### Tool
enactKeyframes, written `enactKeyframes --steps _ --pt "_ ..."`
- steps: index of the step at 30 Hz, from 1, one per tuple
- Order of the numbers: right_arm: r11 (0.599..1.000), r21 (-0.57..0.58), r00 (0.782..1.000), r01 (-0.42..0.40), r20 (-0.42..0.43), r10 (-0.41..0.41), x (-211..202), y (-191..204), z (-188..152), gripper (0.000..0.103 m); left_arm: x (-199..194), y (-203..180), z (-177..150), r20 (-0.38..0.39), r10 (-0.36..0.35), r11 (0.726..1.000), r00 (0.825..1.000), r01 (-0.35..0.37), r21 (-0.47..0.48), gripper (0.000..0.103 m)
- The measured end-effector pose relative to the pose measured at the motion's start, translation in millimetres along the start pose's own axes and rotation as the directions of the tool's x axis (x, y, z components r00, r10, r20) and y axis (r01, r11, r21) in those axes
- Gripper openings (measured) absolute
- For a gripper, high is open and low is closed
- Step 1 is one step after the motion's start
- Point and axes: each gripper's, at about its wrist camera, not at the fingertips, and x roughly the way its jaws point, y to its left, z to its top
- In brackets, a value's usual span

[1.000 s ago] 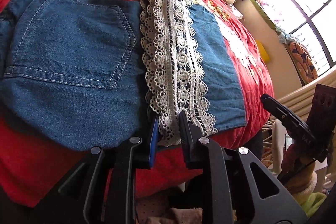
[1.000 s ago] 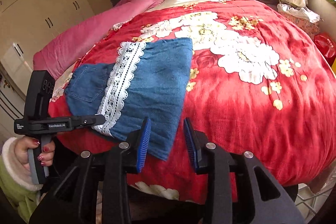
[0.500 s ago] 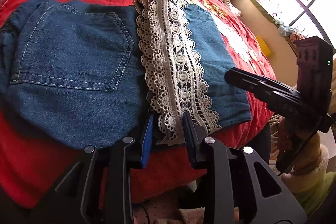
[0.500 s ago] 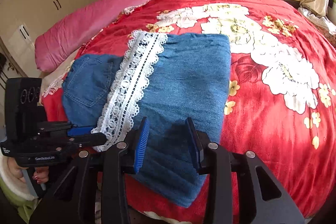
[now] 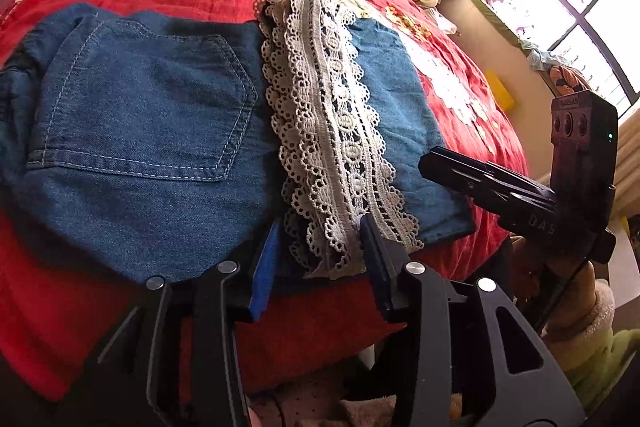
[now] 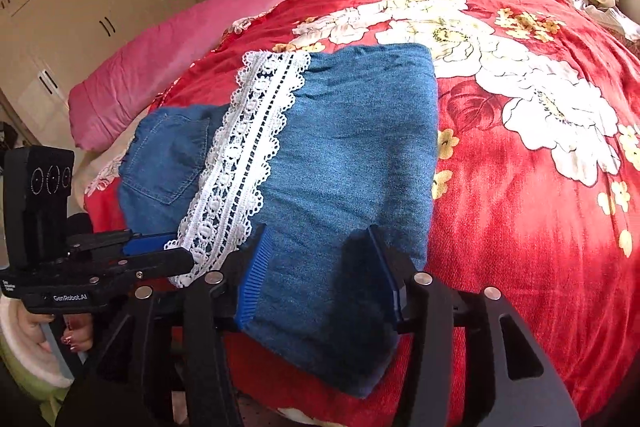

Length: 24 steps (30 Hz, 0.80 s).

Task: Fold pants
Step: 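Open both tools and pull them back from the folded pants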

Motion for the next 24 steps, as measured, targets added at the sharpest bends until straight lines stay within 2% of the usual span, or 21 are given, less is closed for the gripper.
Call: enactKeyframes --steps 6,10,24 --pt "1.000 0.001 0.998 0.024 0.059 -0.024 -28.8 4.4 0.0 0.062 -25.2 -2.1 4.0 0.061 0.041 0.999 0.997 -0.042 0.008 0.045" --pt "1.000 0.007 0.996 0.029 0.082 -0.030 -40.9 5.1 0.7 0.068 -42.2 -3.3 6.7 0.105 0.079 0.997 0.991 -0.081 0.017 0.060" --pt "0.998 -0.031 0.991 0.056 0.124 -0.052 -59.8 27.6 9.5 0.085 -82.2 -0.6 6.3 0.214 0.193 0.980 0.958 -0.198 0.005 0.093"
